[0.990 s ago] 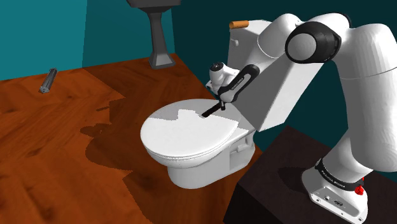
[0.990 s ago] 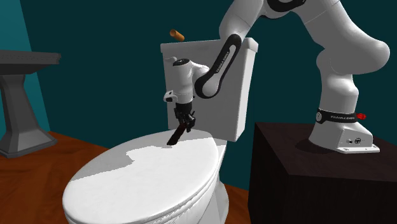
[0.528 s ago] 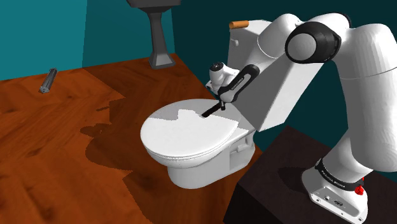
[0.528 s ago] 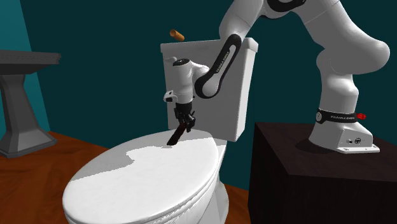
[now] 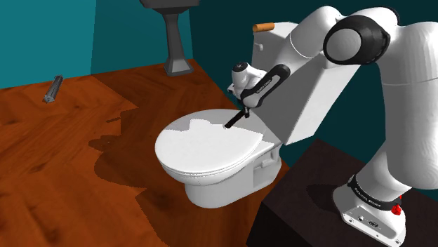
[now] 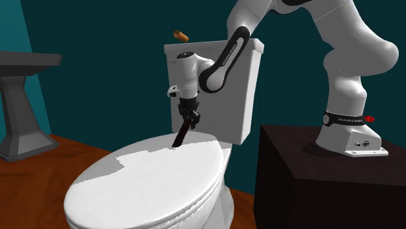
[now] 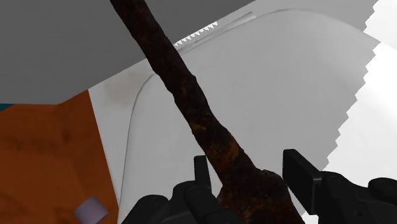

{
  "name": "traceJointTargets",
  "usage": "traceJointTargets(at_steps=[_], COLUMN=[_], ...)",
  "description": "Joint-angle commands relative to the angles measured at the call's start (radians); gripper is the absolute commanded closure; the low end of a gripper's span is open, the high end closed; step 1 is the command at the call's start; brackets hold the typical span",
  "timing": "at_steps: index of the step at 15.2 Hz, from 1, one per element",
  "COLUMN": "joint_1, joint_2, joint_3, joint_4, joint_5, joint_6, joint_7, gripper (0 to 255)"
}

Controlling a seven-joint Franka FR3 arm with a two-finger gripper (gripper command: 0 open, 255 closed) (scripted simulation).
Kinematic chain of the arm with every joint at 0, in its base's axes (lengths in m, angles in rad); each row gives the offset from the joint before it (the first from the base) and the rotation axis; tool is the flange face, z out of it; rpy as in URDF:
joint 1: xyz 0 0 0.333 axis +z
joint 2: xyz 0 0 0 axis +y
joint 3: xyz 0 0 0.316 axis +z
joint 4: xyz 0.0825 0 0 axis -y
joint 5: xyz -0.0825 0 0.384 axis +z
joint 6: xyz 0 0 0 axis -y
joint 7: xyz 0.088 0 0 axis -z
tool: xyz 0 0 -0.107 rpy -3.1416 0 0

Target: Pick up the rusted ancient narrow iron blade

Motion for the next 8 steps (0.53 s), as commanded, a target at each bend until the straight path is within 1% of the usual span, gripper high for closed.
traceJointTargets(at_steps=[1,8], joint_1=[-0.002,-0.005], joint_2=[-0.019,-0.092], joint_3=[0.004,0.013], joint_4=[0.0,-0.007], joint_5=[0.006,0.023], joint_6=[-0.019,-0.081], joint_7=[-0.01,-0.041], gripper=[255,255])
